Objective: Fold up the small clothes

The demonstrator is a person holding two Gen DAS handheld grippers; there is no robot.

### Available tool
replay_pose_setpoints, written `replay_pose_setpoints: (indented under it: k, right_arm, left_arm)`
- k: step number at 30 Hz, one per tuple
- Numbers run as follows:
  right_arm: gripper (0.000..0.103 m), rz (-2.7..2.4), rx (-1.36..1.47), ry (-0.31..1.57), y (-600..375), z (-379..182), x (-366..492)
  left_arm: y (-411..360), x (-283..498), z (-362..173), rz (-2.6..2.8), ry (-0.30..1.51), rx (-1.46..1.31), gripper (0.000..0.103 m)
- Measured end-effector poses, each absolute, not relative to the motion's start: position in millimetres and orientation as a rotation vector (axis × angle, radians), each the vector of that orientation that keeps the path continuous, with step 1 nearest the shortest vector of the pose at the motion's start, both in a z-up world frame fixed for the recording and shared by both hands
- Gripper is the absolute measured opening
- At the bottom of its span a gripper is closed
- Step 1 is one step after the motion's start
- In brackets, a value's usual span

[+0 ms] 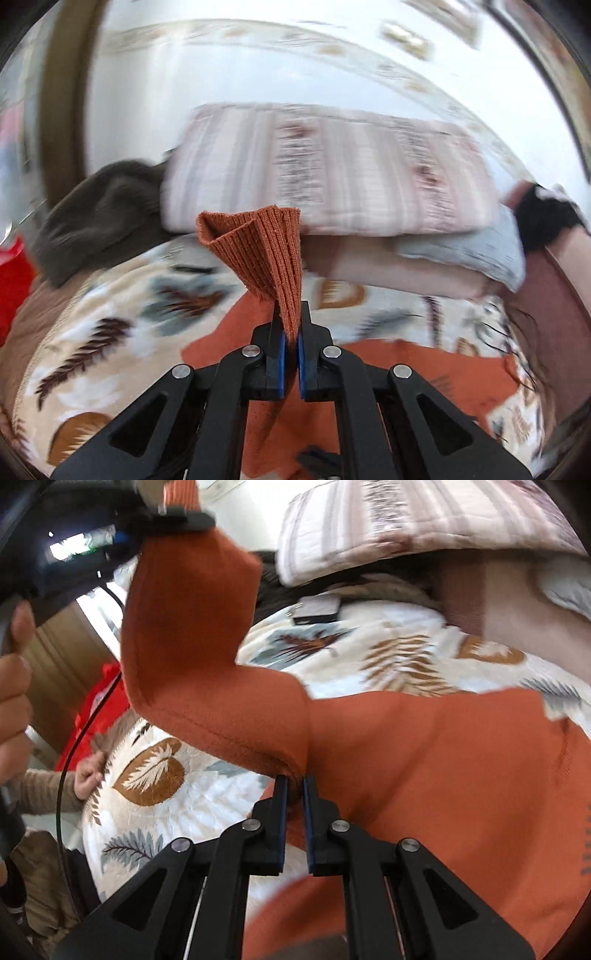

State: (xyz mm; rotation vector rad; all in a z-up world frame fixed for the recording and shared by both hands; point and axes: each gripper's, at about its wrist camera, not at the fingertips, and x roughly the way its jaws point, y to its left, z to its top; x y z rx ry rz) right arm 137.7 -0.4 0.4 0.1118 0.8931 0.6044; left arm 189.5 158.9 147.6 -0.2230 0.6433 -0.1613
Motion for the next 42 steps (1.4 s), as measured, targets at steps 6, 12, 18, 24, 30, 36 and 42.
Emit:
replay_pose_setpoints:
  k: [6, 12, 18, 24, 30, 36, 42]
  right_arm:
    - [0.009, 0.553, 0.335, 0.904, -92, 6, 127]
    - [0.029, 0.441, 0.457, 0.968, -185, -9, 116]
    - [0.065, 0.153, 0.547, 0.958, -295, -34, 106]
    - [0.064, 0.024, 0.625, 0.933, -345, -52, 113]
    - [0.064, 0.066, 0.627, 0.946, -350, -61, 129]
    - [0.064, 0.145, 0.581, 0.973, -325, -70, 142]
    - [0.064, 0.093, 0.488, 0.986, -307, -68, 160]
  left_arm:
    - [32, 185, 170, -0.324, 0.629, -0.118, 0.003]
    - [-83, 187, 140, -0.405, 0.685, 0.000, 0.003]
    - [-160, 202, 54, -0.401, 0.828, 0.095, 0.004]
    - [-207, 207, -34, -0.328, 0.973, 0.305, 0.019]
    - [-153, 186, -9, -0.314, 0.870, 0.285, 0.082]
    - [-43, 193, 21, -0.170, 0.854, 0.204, 0.082]
    - [58, 214, 1, -0.048, 0.935, 0.017, 0.082]
